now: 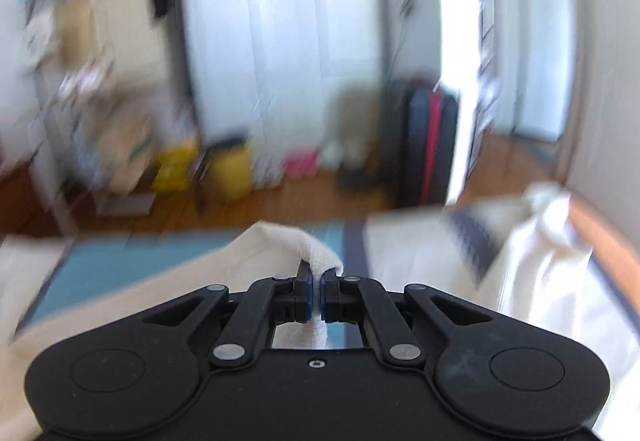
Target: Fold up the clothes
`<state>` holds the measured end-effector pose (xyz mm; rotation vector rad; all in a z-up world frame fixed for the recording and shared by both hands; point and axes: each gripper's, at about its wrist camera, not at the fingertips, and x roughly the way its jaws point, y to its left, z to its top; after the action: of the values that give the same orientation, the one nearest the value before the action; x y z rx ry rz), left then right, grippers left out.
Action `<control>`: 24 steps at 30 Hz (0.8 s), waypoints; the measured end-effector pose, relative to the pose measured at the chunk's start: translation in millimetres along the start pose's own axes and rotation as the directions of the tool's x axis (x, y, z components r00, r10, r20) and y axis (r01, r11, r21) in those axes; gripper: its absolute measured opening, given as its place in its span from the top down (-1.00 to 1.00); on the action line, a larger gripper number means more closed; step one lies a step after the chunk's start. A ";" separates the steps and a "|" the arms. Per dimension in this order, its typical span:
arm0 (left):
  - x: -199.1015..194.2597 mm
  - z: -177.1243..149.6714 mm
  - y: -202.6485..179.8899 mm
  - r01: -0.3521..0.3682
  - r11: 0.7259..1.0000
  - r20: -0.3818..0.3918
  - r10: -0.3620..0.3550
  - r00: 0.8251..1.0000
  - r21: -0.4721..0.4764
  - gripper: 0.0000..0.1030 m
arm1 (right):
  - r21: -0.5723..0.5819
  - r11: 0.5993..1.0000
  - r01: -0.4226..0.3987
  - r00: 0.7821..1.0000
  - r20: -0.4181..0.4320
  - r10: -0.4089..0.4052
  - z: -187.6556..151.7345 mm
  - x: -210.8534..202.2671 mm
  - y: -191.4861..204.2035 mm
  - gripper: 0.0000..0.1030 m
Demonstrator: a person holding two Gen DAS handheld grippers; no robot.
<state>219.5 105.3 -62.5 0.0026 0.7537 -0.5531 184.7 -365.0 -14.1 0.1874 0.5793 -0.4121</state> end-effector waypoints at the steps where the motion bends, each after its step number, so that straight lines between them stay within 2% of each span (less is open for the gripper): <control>1: 1.2 -5.1 0.6 0.000 1.000 -0.010 0.000 1.000 -0.020 0.96 | -0.026 0.999 -0.041 0.998 -0.049 0.040 -6.5 -0.6 -1.2 0.91; 3: 5.1 -9.7 3.7 0.008 0.999 -0.034 -0.010 0.999 -0.051 0.96 | -0.071 0.989 -0.127 0.982 -0.151 0.115 -19.6 -1.9 -3.7 0.86; 5: 5.4 -11.8 2.5 0.004 0.999 -0.037 -0.006 0.999 -0.054 0.96 | -0.108 0.971 -0.215 0.950 -0.253 0.182 -32.6 -3.1 -6.2 0.76; 7: 3.6 -12.7 -1.1 -0.003 0.999 -0.028 0.002 1.000 -0.042 0.96 | -0.134 0.943 -0.305 0.903 -0.356 0.241 -45.6 -4.4 -8.7 0.46; 8: 2.1 -13.8 -3.0 0.001 0.999 -0.024 -0.002 1.000 -0.038 0.96 | -0.147 0.935 -0.322 0.896 -0.368 0.250 -46.8 -7.0 -8.8 0.42; 10: 0.7 -15.5 -7.2 -0.007 1.000 -0.021 0.006 1.000 -0.024 0.96 | -0.178 0.936 -0.305 0.917 -0.320 0.238 -39.4 -15.7 -7.0 0.27; 12: -0.3 -17.0 -10.9 -0.014 1.000 -0.017 0.014 1.000 -0.012 0.95 | -0.228 0.930 -0.287 0.935 -0.278 0.220 -28.8 -19.0 0.6 0.21; 15: 1.7 -17.3 -12.0 -0.022 1.000 0.000 0.022 1.000 -0.012 0.95 | -0.325 0.902 -0.283 0.949 -0.232 0.214 -10.7 -16.5 18.7 0.18; 18: 6.2 -16.2 -17.4 -0.063 0.998 0.030 0.062 0.998 0.025 0.95 | -0.389 0.862 -0.325 0.934 -0.274 0.229 -3.0 -3.3 38.5 0.12; 20: 7.5 -13.6 -23.5 -0.087 0.994 0.052 0.083 0.995 0.067 0.95 | -0.421 0.849 -0.320 0.924 -0.338 0.180 -5.6 17.5 52.4 0.12; 22: 6.7 -12.6 -27.9 -0.082 0.993 0.079 0.075 0.994 0.088 0.95 | -0.465 0.849 -0.253 0.922 -0.381 0.066 -14.4 44.8 61.8 0.22; 23: 6.6 -12.6 -29.8 -0.080 0.992 0.090 0.071 0.993 0.094 0.95 | -0.502 0.841 -0.203 0.928 -0.374 0.000 -19.9 55.6 64.6 0.45; 24: 7.7 -13.4 -32.4 -0.089 0.991 0.105 0.079 0.991 0.102 0.95 | -0.522 0.840 -0.146 0.941 -0.335 -0.044 -20.9 59.7 64.3 0.94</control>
<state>199.9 76.5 -71.2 0.1043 0.6225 -0.5086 247.2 -320.3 -61.3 -0.2815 1.0051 -0.1462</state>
